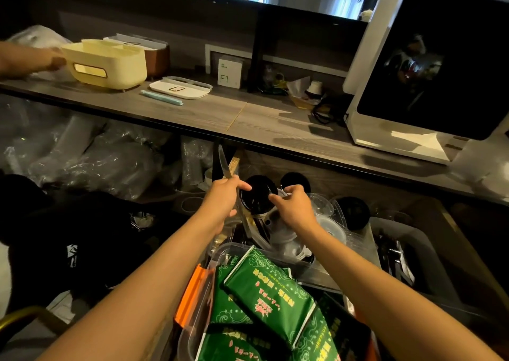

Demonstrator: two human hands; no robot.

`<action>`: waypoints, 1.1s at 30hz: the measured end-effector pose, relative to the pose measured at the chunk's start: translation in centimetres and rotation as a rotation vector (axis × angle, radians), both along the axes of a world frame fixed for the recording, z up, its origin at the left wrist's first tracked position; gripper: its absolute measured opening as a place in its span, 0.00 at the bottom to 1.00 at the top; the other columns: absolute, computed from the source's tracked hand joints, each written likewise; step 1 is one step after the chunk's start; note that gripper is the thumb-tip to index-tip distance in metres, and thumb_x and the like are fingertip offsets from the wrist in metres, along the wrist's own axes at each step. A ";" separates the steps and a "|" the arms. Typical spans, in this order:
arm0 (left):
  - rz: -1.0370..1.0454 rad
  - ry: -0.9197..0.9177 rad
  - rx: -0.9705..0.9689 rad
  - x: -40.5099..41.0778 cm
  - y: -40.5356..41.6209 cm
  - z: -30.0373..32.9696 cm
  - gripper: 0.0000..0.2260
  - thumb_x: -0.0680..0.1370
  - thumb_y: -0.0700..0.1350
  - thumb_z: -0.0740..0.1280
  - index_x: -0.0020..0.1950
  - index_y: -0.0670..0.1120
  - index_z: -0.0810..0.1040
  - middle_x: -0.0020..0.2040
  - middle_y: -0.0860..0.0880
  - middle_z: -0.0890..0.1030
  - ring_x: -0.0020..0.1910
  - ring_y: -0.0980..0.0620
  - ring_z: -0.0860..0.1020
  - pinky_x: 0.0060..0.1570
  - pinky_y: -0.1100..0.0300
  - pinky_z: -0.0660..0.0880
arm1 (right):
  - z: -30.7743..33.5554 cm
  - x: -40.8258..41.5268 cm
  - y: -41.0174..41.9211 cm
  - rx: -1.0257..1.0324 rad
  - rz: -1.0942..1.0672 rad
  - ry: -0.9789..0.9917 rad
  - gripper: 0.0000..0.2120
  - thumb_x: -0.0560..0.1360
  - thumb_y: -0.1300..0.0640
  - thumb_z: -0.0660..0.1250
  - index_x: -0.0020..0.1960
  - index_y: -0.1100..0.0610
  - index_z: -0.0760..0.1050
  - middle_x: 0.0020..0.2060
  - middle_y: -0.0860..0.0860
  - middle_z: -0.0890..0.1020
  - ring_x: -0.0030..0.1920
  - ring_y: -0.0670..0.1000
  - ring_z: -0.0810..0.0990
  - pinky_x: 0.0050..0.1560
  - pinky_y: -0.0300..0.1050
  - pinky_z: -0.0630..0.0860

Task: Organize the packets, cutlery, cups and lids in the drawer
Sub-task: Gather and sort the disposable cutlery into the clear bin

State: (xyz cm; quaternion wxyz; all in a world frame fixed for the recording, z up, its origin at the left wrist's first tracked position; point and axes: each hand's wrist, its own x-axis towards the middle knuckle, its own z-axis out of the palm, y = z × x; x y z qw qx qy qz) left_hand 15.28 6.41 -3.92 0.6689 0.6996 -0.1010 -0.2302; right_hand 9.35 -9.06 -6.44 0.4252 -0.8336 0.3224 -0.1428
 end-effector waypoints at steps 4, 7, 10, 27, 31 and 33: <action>-0.021 0.056 -0.070 0.0 -0.2 0.1 0.21 0.87 0.48 0.53 0.45 0.44 0.82 0.77 0.43 0.67 0.75 0.43 0.66 0.71 0.41 0.67 | -0.3 0.9 -0.4 0.024 0.005 -0.003 0.14 0.76 0.54 0.71 0.48 0.67 0.80 0.36 0.58 0.82 0.35 0.52 0.78 0.41 0.55 0.77; -0.035 0.086 -0.124 -0.3 -0.1 0.0 0.21 0.87 0.47 0.52 0.46 0.42 0.81 0.72 0.38 0.72 0.72 0.42 0.71 0.69 0.44 0.71 | -0.1 0.5 -0.6 0.061 -0.034 -0.073 0.12 0.76 0.59 0.70 0.42 0.69 0.81 0.31 0.62 0.81 0.29 0.53 0.77 0.38 0.55 0.80; 0.042 0.123 -0.223 -0.1 -0.1 0.1 0.21 0.87 0.46 0.53 0.42 0.41 0.79 0.59 0.37 0.80 0.59 0.42 0.81 0.60 0.46 0.77 | 1.2 -1.0 -1.8 -0.003 -0.119 -0.151 0.10 0.74 0.61 0.68 0.39 0.67 0.81 0.30 0.63 0.81 0.29 0.54 0.77 0.33 0.50 0.77; 0.137 0.490 -0.552 1.5 1.1 0.4 0.13 0.85 0.45 0.54 0.51 0.40 0.76 0.31 0.49 0.71 0.19 0.59 0.62 0.16 0.68 0.56 | 0.9 2.1 -3.1 -0.403 0.165 0.021 0.20 0.77 0.47 0.67 0.65 0.57 0.78 0.59 0.56 0.81 0.60 0.56 0.78 0.58 0.50 0.76; 0.145 0.477 -0.526 1.5 1.0 0.2 0.15 0.86 0.45 0.53 0.51 0.39 0.77 0.32 0.47 0.76 0.21 0.57 0.67 0.18 0.67 0.62 | 0.3 3.8 -2.4 -0.431 0.188 0.163 0.12 0.78 0.51 0.67 0.51 0.60 0.82 0.44 0.57 0.84 0.45 0.57 0.82 0.42 0.48 0.77; 0.149 0.470 -0.517 1.4 0.9 0.2 0.17 0.86 0.46 0.53 0.51 0.40 0.77 0.33 0.46 0.79 0.26 0.55 0.73 0.21 0.65 0.69 | 0.5 3.6 -2.5 -0.454 0.148 0.124 0.08 0.78 0.58 0.67 0.47 0.60 0.84 0.39 0.56 0.83 0.40 0.56 0.82 0.39 0.47 0.78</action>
